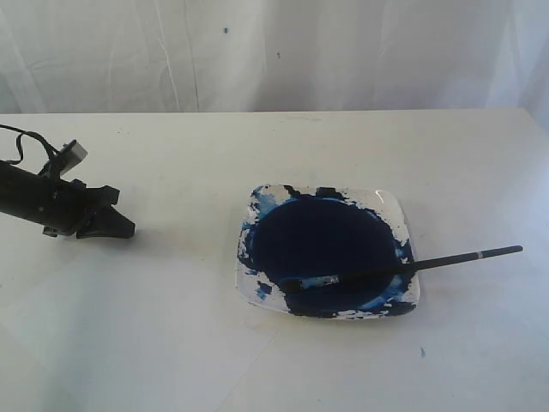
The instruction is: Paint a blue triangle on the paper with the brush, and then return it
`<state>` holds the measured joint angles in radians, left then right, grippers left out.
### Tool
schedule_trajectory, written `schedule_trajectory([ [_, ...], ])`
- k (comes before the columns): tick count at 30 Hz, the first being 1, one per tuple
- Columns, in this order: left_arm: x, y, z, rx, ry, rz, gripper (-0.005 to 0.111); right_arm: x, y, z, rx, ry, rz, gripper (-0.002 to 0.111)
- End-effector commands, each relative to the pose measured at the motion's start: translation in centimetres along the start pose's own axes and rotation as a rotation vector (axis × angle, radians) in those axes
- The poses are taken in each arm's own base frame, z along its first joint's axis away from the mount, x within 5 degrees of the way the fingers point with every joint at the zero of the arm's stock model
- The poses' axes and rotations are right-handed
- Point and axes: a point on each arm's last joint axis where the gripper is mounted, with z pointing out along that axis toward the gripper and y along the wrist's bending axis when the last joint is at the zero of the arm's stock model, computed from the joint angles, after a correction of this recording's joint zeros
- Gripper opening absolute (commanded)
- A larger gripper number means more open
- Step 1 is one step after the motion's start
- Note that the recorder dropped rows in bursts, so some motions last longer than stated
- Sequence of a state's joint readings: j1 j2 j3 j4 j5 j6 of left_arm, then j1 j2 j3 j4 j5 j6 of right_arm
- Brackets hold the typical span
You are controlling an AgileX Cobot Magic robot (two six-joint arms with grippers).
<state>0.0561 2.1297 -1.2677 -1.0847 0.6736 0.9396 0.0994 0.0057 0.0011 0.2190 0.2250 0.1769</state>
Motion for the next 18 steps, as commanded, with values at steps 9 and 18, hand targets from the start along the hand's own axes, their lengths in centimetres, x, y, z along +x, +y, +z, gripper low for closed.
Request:
schedule_trajectory([
  [9, 0.1, 0.2, 0.1, 0.000, 0.004, 0.002, 0.000, -4.7, 1.0, -1.3, -0.153, -0.449, 0.307, 0.000],
  [18, 0.1, 0.2, 0.1, 0.000, 0.004, 0.002, 0.000, -7.5, 2.6, 0.0, 0.011, -0.080, -0.107, 0.000],
])
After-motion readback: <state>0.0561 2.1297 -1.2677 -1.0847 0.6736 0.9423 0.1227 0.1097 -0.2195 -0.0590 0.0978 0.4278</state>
